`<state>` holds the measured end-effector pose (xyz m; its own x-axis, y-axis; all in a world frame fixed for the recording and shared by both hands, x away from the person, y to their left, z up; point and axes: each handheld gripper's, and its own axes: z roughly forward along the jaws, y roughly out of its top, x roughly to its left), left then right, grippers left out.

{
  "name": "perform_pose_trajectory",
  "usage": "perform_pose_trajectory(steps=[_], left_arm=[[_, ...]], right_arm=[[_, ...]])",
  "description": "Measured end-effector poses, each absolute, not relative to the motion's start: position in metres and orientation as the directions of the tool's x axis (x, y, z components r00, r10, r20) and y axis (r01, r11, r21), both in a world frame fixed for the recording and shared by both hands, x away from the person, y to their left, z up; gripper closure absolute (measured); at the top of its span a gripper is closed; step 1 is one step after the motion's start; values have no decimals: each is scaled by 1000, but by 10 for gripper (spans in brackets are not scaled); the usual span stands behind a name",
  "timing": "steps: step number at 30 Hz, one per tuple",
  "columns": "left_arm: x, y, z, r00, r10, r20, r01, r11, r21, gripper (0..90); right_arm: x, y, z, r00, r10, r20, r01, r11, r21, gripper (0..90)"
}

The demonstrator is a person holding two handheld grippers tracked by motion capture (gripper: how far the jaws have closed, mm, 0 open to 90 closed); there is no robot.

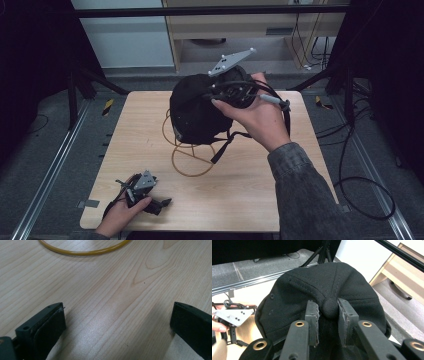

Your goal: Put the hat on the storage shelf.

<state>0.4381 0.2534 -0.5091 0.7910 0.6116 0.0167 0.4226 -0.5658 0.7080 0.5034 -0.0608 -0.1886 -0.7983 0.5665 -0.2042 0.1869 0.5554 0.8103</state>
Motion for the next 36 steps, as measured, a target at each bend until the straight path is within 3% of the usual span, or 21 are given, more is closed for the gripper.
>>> perform_pose_trajectory(steps=[36], left_arm=[[438, 254, -509, 793, 609, 17, 421, -568, 707, 0]], right_arm=[[544, -20, -207, -808, 564, -170, 235, 573, 785, 723]])
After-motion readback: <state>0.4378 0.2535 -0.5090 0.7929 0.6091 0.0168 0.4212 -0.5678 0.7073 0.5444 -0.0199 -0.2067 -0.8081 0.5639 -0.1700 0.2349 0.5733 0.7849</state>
